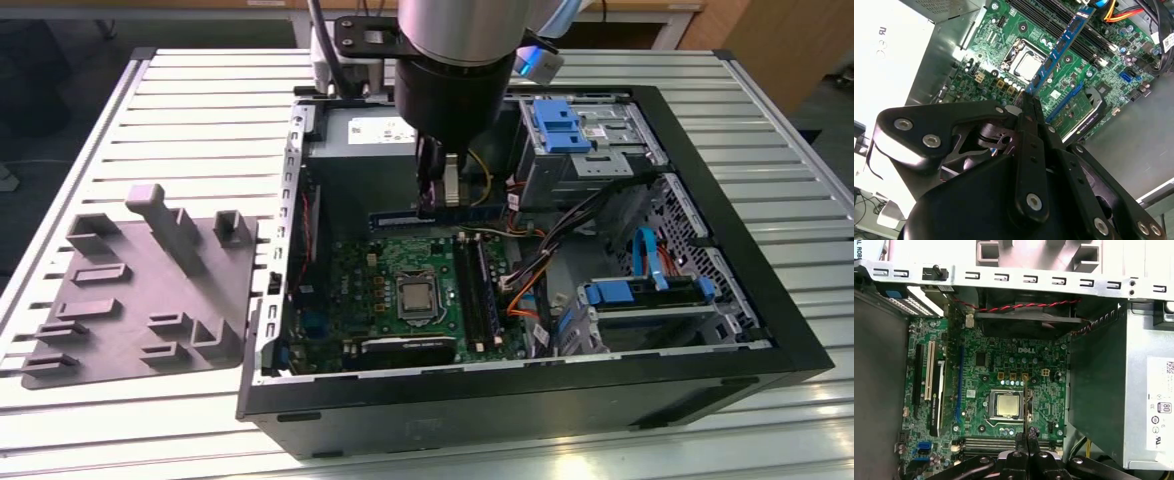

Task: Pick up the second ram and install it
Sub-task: 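Pick up the second ram and move it above second insertion slot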

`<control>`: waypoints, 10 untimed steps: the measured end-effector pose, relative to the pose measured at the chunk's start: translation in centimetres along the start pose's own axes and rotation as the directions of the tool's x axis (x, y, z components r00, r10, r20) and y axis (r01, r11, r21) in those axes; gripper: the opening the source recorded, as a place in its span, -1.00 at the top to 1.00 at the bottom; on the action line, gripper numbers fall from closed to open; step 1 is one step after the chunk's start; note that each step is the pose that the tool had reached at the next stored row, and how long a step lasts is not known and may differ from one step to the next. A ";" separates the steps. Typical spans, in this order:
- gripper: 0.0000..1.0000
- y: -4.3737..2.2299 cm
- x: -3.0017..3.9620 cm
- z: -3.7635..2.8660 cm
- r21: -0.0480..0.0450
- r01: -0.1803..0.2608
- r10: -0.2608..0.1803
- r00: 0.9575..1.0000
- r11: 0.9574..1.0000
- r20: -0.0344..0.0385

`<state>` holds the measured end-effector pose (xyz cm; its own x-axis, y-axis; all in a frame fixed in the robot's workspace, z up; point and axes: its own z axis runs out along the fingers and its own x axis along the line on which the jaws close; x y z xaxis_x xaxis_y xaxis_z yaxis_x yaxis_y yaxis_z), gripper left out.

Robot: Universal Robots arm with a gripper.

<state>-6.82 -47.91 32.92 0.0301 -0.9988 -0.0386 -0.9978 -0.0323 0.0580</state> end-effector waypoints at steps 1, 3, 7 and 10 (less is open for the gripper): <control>0.76 0.00 0.00 0.03 0.000 0.000 0.000 1.000 1.000 0.000; 0.76 -0.01 0.00 0.08 0.000 0.000 0.000 1.000 1.000 0.000; 0.76 -0.01 0.01 0.21 0.000 0.000 0.000 1.000 1.000 0.000; 0.76 -0.02 0.01 0.32 0.000 0.000 0.000 1.000 1.000 0.000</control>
<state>-6.82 -47.91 32.59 0.0301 -0.9988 -0.0386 -0.9978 -0.0323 0.0580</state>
